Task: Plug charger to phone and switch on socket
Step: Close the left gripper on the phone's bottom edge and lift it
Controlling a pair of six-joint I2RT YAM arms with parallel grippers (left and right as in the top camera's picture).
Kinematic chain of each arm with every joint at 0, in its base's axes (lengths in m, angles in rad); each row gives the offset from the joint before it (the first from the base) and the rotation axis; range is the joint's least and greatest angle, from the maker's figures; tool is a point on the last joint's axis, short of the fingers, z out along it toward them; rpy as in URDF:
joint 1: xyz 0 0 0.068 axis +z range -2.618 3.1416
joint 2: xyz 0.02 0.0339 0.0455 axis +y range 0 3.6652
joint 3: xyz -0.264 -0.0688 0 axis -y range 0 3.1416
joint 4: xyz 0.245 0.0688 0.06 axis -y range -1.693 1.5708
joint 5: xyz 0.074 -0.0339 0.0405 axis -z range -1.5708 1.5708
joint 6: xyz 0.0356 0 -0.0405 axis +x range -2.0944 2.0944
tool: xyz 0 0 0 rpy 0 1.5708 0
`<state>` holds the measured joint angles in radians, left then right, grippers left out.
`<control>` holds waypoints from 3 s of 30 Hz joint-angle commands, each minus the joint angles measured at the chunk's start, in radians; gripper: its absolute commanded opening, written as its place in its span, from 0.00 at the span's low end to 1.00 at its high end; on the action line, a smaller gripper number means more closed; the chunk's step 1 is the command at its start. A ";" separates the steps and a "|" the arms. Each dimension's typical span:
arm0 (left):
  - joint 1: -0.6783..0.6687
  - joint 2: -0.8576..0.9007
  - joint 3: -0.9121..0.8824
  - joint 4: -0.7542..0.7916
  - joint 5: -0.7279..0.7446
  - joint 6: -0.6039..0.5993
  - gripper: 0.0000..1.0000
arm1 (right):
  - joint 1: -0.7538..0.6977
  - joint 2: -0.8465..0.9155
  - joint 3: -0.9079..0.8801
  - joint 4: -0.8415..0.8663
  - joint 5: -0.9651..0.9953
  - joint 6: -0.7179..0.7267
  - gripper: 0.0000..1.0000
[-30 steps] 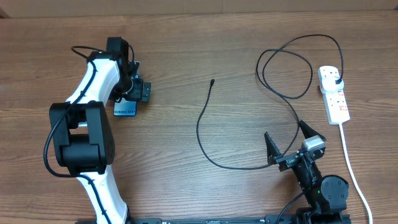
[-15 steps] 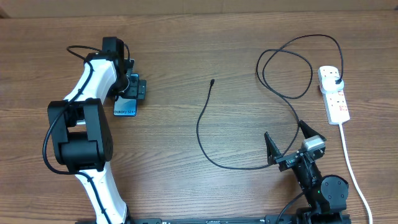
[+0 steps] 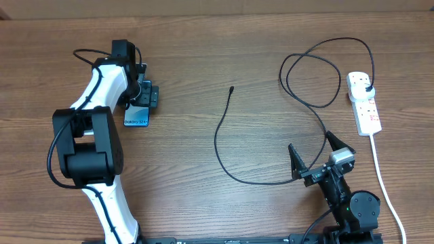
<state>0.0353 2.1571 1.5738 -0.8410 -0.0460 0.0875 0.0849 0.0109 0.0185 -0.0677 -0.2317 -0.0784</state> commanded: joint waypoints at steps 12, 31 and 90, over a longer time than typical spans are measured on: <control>0.003 0.047 0.016 -0.065 0.028 -0.077 0.76 | -0.002 -0.008 -0.011 0.006 -0.002 0.002 1.00; -0.107 0.047 0.016 -0.187 0.166 -0.261 0.72 | -0.002 -0.008 -0.011 0.006 -0.002 0.002 1.00; -0.187 0.047 -0.045 -0.094 0.040 -0.425 0.79 | -0.002 -0.008 -0.011 0.006 -0.002 0.002 1.00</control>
<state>-0.1493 2.1647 1.5711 -0.9352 -0.0235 -0.3233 0.0849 0.0109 0.0185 -0.0681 -0.2321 -0.0788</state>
